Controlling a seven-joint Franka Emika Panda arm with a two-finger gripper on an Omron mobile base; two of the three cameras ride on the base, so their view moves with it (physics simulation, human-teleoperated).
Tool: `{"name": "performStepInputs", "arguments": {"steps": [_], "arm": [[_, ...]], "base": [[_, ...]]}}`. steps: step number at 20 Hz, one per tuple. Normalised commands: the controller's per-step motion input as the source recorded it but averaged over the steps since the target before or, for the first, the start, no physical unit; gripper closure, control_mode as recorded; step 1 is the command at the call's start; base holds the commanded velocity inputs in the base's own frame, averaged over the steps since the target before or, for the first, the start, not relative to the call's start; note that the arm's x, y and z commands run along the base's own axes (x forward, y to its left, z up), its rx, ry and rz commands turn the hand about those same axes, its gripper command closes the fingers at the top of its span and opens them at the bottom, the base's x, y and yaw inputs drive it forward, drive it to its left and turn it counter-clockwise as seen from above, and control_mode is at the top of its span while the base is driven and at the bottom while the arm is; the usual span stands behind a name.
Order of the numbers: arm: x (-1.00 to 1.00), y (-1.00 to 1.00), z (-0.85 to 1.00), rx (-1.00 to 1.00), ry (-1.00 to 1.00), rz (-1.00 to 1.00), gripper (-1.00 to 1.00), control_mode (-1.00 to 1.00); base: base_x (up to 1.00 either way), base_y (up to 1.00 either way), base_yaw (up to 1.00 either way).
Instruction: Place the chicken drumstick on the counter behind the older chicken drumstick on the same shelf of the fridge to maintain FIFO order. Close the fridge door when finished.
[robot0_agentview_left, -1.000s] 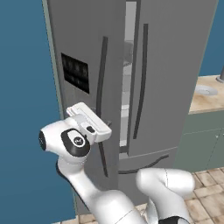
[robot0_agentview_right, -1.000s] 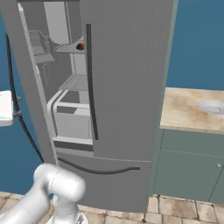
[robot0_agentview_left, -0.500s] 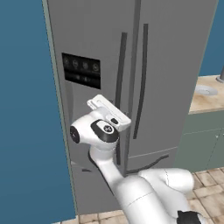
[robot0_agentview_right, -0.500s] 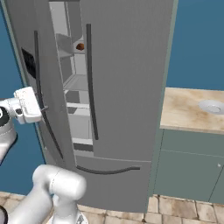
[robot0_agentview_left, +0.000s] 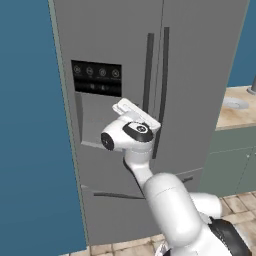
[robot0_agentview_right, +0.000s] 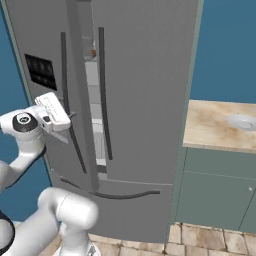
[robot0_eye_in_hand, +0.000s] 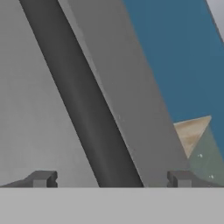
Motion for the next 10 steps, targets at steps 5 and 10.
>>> {"name": "performStepInputs", "arguments": {"steps": [5, 10], "arm": [[0.58, -0.16, 0.14, 0.0, 0.0, 0.02, -1.0, -1.0], [0.6, -0.03, 0.12, 0.0, 0.0, 0.0, -1.0, -1.0]], "base": [[0.0, 0.0, 0.0], [0.0, 0.0, 0.0]]}}
